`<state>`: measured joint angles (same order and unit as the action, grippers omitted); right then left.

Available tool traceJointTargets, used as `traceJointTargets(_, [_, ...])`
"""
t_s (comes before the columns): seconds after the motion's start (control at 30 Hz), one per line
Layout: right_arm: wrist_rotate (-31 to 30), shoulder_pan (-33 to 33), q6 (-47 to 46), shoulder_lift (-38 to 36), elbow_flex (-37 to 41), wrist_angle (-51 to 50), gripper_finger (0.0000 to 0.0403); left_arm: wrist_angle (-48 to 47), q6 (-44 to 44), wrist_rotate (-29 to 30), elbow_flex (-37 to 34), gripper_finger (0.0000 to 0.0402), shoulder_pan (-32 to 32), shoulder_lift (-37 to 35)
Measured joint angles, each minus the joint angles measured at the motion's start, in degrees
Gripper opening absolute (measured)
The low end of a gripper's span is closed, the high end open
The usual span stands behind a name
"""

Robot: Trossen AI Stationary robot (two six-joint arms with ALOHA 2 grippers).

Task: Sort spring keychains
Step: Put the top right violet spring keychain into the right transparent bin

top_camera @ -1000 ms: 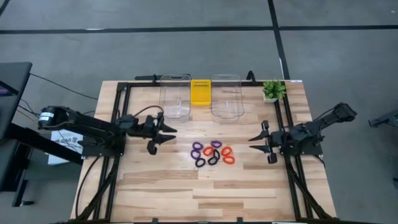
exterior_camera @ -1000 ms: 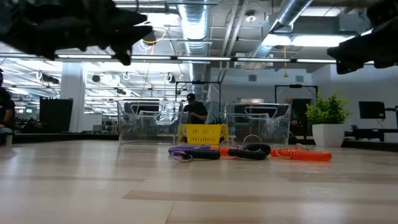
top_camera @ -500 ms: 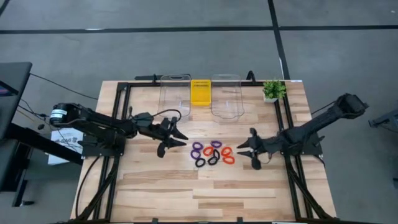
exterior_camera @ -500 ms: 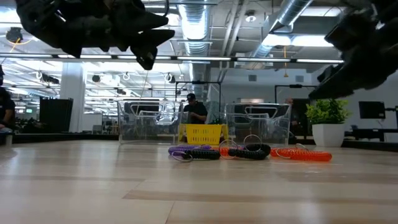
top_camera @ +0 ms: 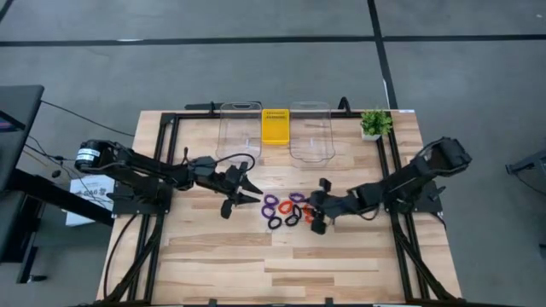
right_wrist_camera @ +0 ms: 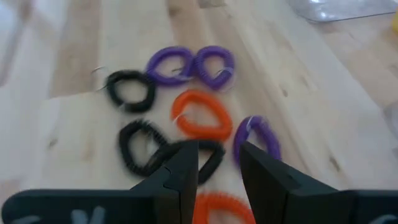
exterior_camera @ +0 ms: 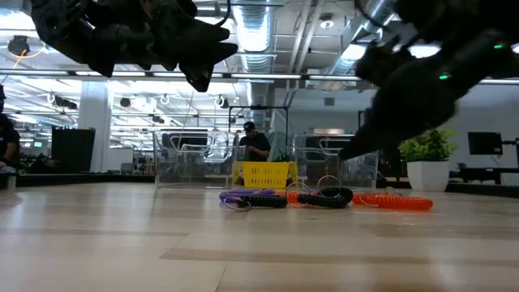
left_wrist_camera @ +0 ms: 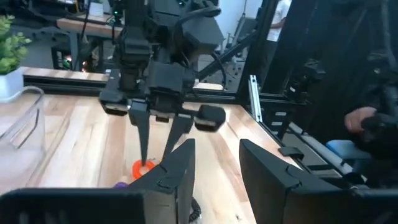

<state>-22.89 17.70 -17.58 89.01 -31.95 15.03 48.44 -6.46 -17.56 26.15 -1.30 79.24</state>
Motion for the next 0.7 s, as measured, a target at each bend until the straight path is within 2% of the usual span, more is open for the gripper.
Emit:
traceJointTargets(0.13, [-0.06, -2.80, 0.03, 3.26, -3.60, -2.79, 0.0109, -0.55, -1.74, -0.04, -1.16, 0.0122, -1.67, 0.00])
traceJointTargets(0.3, [0.64, -5.36, 3.06, 5.12, -5.58, -4.84, 0.0109, -0.80, 0.05, 0.26, -2.60, 0.0122, -3.76, 0.02])
traceJointTargets(0.53, [2.67, -4.87, 5.87, 4.90, -5.58, -8.21, 0.0109, -0.42, 0.03, 5.09, -2.60, 0.0122, -3.93, 0.02])
traceJointTargets(0.7, [2.73, -4.60, 8.96, 5.03, -5.56, -10.27, 0.0109, -0.41, 0.03, 5.72, -2.60, 0.0122, -3.93, 0.02])
